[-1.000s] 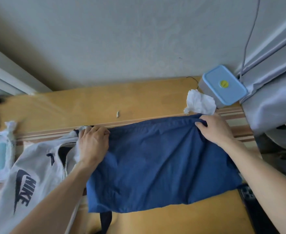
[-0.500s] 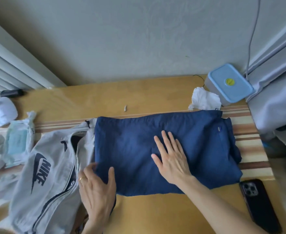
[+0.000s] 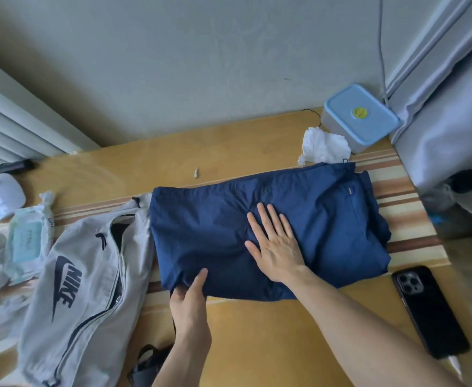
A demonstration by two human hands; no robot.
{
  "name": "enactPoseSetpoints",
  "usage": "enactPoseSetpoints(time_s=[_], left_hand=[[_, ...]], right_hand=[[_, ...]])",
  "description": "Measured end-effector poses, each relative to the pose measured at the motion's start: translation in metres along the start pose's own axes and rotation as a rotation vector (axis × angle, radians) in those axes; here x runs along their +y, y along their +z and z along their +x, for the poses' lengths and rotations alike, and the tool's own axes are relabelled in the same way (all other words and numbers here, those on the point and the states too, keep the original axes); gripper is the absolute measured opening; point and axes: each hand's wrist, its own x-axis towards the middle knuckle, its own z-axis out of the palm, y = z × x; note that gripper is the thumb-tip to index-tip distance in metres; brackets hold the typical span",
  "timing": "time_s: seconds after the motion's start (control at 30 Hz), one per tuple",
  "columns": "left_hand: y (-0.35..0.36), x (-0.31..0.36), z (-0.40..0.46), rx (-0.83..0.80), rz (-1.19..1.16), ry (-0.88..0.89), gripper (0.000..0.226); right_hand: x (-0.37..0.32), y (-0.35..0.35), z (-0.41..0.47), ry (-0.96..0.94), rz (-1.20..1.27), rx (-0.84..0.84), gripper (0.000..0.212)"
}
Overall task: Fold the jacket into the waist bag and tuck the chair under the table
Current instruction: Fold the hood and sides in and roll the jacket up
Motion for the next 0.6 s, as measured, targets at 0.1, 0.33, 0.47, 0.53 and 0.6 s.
enactPoseSetpoints(time_s=[0.1,0.33,0.47,0.53,0.6], left_hand=[[0.022,0.015,-0.033,-0.163,0.110,0.334,0.018],[0.099,0.003,-0.049,-0.805,0.794,1.260,0.047],[0.151,-0.035,-0.044,-0.979,1.213,1.326,0.038],[0.155,-0.047,-0.041,-1.011,1.365,1.268,0.049],[0.149,-0.045,-0.035,-0.929,1.263,1.374,0.044]], right_hand=[[0.010,-0.012,0.002,0.028,0.243,-0.087,0.060],[0.056,-0.118,-0.039,0.723,1.867,0.120,0.032],[0.120,-0.114,-0.101,0.935,2.163,0.454,0.061],[0.137,-0.108,-0.118,1.071,1.904,0.568,0.057],[0.135,-0.100,-0.125,1.016,1.442,0.678,0.038]])
